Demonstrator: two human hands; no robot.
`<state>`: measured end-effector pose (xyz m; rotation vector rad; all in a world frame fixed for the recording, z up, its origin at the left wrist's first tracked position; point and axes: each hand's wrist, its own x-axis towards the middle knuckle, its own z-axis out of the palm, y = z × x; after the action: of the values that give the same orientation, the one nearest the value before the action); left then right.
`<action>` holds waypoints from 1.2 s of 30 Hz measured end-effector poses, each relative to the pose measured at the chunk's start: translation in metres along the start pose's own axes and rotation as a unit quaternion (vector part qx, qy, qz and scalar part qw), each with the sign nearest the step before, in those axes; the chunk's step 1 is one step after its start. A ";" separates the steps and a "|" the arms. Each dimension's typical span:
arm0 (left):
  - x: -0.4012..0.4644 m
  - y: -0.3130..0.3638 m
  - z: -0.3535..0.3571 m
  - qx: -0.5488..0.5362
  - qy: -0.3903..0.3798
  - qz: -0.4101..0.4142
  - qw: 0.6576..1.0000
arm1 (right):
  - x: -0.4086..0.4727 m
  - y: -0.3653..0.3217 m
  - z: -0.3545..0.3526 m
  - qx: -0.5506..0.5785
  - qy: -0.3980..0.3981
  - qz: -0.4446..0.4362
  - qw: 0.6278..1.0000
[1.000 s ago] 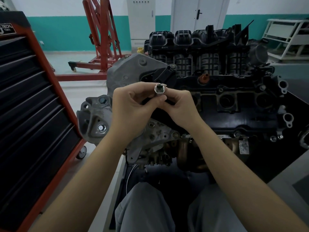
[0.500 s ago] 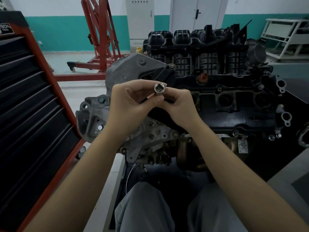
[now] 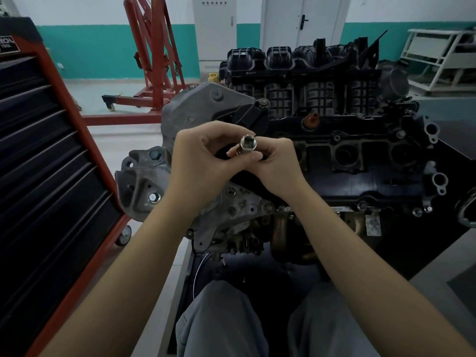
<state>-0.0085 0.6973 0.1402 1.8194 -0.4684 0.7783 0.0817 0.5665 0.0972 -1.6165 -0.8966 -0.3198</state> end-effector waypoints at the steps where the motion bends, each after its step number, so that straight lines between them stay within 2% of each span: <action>1: 0.000 0.001 0.000 0.010 0.016 0.002 1.000 | 0.000 0.000 0.000 0.000 0.000 0.001 1.000; 4: 0.000 0.003 0.001 0.014 0.033 0.012 0.999 | 0.000 -0.001 -0.001 0.006 -0.017 -0.013 1.000; 8: 0.002 0.005 -0.002 0.008 -0.016 0.006 1.000 | 0.000 -0.001 -0.001 0.012 -0.039 -0.014 0.999; 14: 0.002 0.008 -0.004 0.121 0.016 0.037 0.992 | 0.001 0.001 -0.001 0.008 -0.015 0.001 1.000; 17: 0.002 0.009 -0.004 0.092 0.019 0.029 0.995 | 0.001 -0.001 -0.002 0.022 -0.037 -0.014 0.999; 21: 0.002 0.009 -0.004 0.015 -0.023 -0.010 1.000 | 0.000 -0.001 -0.002 0.027 -0.033 -0.007 0.999; 27: 0.002 0.008 -0.003 0.104 0.021 0.025 0.994 | 0.002 -0.001 -0.001 0.010 -0.019 -0.005 1.000; 32: 0.000 0.005 -0.001 0.016 -0.012 -0.006 1.000 | 0.002 -0.003 -0.003 0.016 -0.062 -0.002 0.998; 36: 0.001 0.005 -0.004 0.049 -0.005 0.005 0.999 | 0.004 -0.003 -0.005 0.015 -0.051 0.013 0.999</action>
<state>-0.0115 0.6991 0.1450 1.9134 -0.4528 0.8119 0.0843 0.5635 0.1032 -1.6260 -0.9516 -0.2066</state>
